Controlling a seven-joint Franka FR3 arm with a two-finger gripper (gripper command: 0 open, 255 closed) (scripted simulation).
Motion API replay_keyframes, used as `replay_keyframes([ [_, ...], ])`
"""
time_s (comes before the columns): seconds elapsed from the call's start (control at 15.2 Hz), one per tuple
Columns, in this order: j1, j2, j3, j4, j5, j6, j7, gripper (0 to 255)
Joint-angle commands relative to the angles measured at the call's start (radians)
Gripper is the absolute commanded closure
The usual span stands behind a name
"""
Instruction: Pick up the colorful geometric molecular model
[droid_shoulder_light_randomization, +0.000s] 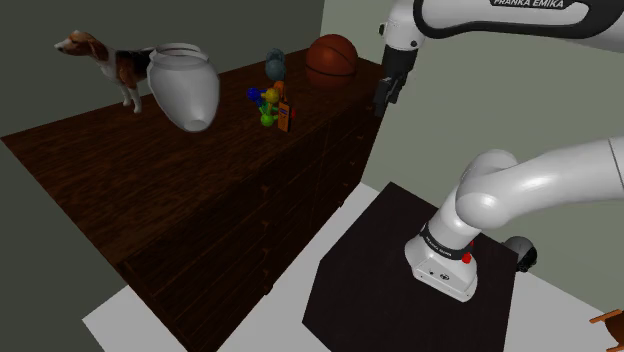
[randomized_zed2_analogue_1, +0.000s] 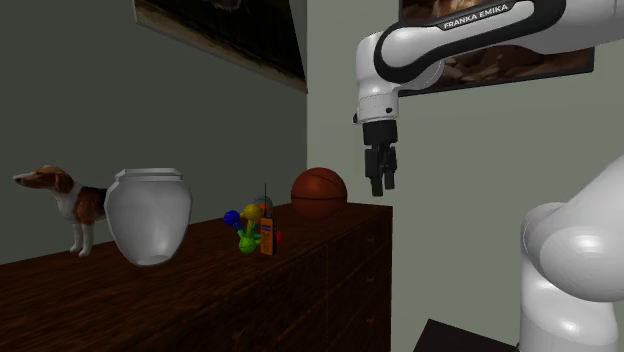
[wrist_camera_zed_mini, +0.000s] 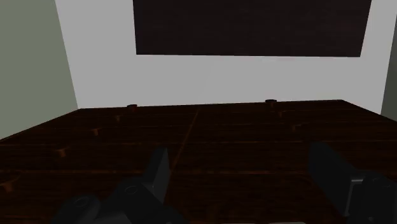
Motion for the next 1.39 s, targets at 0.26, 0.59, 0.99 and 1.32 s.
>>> replay_keyframes([
  [0.26, 0.004, 0.126, 0.051, 0.048, 0.005, 0.109, 0.082, 0],
  [0.59, 0.000, 0.294, 0.111, 0.140, -0.014, 0.219, 0.186, 0],
  [0.99, -0.011, 0.505, 0.173, 0.296, -0.075, 0.306, 0.318, 0],
  [1.32, -0.012, 0.686, 0.212, 0.464, -0.154, 0.336, 0.430, 0],
])
